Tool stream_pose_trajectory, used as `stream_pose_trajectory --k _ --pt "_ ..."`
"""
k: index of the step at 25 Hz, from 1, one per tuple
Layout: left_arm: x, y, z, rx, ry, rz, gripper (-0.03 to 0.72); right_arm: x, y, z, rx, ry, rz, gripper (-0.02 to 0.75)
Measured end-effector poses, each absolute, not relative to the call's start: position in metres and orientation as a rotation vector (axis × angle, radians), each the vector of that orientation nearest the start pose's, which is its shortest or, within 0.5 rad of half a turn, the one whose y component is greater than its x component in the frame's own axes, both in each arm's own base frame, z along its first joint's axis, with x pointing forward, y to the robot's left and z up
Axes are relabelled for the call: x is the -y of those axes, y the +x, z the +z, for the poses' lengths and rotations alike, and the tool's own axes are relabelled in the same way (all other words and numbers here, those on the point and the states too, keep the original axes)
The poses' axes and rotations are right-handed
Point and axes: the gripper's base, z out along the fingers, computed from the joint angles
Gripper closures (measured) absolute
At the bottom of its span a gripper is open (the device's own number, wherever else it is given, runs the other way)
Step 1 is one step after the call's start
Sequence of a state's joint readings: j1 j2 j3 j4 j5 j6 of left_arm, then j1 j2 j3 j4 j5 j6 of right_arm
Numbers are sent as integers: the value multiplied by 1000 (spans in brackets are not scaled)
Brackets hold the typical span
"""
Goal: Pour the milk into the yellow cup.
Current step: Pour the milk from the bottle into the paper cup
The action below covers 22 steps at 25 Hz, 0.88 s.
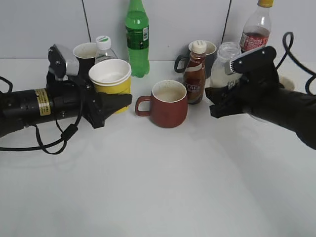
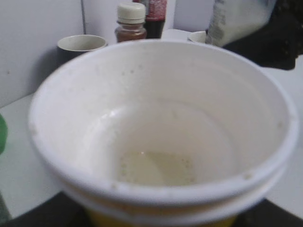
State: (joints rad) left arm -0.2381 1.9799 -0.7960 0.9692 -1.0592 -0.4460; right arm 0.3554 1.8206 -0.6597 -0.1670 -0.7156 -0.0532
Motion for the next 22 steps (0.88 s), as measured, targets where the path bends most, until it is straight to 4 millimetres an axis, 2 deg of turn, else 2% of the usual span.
stream_pose_trajectory --k 2,4,7,14,19,22 --pt "146 315 136 -1624 917 -806 286 -133 300 162 -1798 -632 234 306" --pt "157 305 139 -1612 1009 -845 287 -145 294 177 -1748 -705 233 306" --pt "168 296 144 -1607 1077 -874 287 -161 289 190 -1715 -828 208 306" --pt "193 275 151 -1554 1211 -949 287 -182 291 199 -1592 -1149 32 306" --pt "207 265 151 -1537 1242 -983 287 -184 293 203 -1448 -1321 -120 306" --pt "208 265 151 -1541 1236 -983 289 -184 293 202 -1376 -1405 -194 306"
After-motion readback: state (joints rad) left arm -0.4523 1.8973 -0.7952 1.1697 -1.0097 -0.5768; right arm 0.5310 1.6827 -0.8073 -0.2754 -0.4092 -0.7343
